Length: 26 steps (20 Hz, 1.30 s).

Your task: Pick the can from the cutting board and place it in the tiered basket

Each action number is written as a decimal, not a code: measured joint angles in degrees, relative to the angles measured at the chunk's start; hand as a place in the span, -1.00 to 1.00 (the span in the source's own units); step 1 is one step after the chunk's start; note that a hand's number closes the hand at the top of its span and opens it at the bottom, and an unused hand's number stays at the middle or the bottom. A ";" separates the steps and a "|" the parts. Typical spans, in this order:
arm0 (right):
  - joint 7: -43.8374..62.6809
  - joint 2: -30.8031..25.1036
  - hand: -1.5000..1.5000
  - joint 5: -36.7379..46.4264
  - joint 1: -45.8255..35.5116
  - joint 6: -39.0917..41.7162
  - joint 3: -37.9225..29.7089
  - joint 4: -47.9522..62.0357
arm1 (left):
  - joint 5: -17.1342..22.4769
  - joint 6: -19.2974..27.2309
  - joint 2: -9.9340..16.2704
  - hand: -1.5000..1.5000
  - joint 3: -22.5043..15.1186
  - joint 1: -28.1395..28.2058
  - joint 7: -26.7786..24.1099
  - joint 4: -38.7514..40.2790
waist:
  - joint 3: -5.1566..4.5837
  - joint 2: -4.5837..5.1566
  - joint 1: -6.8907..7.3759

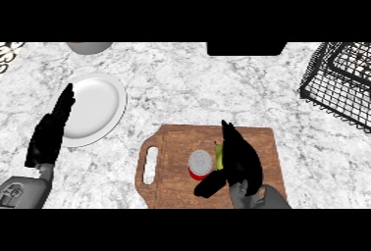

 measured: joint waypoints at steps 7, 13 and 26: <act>0.05 0.17 -1.00 -1.60 -0.31 0.04 0.04 0.71 | -0.58 -0.37 -0.41 0.00 0.15 0.35 0.33 -0.69 | 0.03 0.03 0.40; -0.12 0.15 -1.00 -3.94 -1.52 -1.24 0.70 3.92 | -0.63 -1.04 -0.39 0.00 0.93 0.37 0.39 -1.05 | 0.05 0.13 0.64; -1.04 -0.14 1.00 -9.48 -6.69 -0.96 6.97 8.61 | -1.62 -2.13 -1.23 0.00 1.86 0.63 0.54 -1.34 | 0.03 0.08 0.68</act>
